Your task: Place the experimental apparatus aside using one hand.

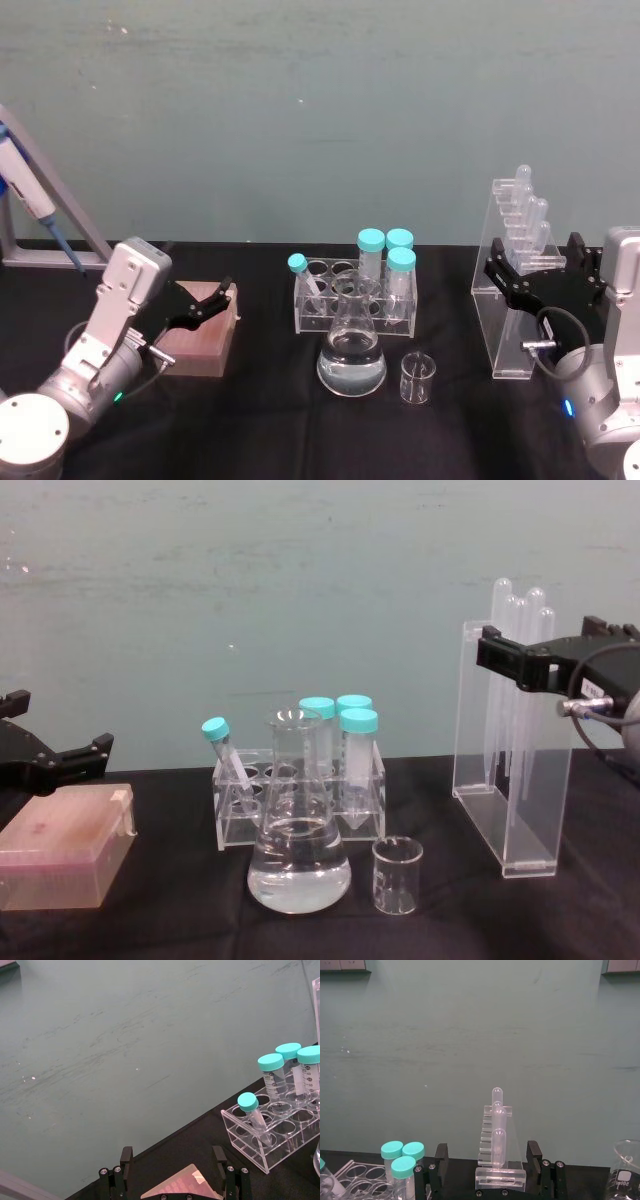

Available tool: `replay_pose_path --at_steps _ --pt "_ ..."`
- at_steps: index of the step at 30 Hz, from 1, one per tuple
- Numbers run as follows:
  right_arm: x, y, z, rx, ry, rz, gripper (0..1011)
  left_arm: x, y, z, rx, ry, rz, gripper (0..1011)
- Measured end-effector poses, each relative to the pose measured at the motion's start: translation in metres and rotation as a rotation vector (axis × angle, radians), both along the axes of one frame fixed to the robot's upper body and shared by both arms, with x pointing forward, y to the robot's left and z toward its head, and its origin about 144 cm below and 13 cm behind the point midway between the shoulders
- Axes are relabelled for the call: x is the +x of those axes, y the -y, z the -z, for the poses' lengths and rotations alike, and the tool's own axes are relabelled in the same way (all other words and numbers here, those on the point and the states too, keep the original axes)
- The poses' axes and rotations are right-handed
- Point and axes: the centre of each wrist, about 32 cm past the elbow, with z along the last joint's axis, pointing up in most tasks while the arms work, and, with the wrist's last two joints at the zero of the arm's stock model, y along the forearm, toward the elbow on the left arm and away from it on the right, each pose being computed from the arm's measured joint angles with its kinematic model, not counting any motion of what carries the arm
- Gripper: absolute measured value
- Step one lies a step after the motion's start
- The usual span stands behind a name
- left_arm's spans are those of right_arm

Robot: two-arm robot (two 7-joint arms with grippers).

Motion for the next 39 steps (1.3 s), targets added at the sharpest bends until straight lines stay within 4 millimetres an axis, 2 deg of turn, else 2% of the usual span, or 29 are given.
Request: replay_pose_path --at_steps 39 --pt "0.016 0.005 0.003 0.013 -0.035 0.010 1000 0.000 0.000 0.000 0.000 0.000 0.000 1000"
